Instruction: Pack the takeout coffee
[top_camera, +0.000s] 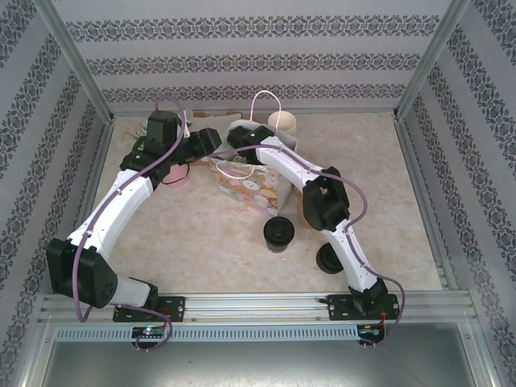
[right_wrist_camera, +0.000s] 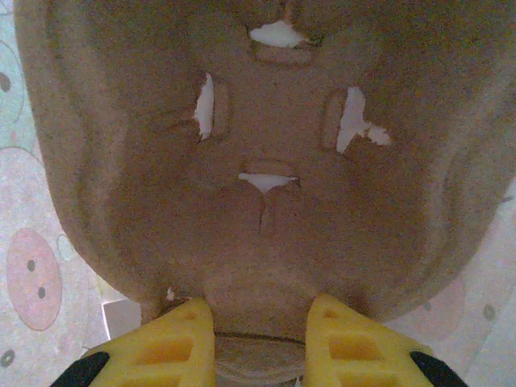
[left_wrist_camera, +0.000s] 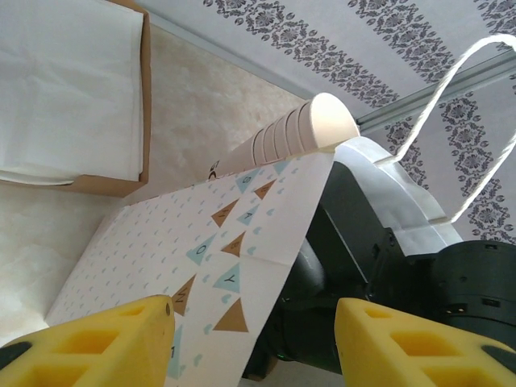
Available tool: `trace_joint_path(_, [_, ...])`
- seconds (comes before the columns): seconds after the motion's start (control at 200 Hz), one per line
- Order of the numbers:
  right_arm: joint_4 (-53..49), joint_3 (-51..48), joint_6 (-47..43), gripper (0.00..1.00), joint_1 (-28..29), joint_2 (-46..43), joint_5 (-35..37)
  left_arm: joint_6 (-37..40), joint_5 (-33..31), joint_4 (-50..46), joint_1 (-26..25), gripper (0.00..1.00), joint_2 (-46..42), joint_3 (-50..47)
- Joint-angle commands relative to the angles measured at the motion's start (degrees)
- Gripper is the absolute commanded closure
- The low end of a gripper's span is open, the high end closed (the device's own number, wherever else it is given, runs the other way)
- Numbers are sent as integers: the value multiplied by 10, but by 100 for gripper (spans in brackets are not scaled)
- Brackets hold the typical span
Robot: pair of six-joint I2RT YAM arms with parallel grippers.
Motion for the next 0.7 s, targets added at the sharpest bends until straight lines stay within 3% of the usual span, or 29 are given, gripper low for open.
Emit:
trace_joint_path(0.0, [-24, -11, -16, 90, 2, 31, 35, 15, 8, -17, -10, 44, 5, 19])
trace_joint_path(0.41, [-16, -36, -4, 88, 3, 32, 19, 14, 2, -21, -17, 44, 8, 29])
trace_joint_path(0.595, [14, -31, 15, 75, 2, -20, -26, 14, -2, -24, -19, 44, 4, 30])
trace_joint_path(0.694, [26, -26, 26, 62, 2, -48, -40, 15, -6, -24, -21, 44, -2, 28])
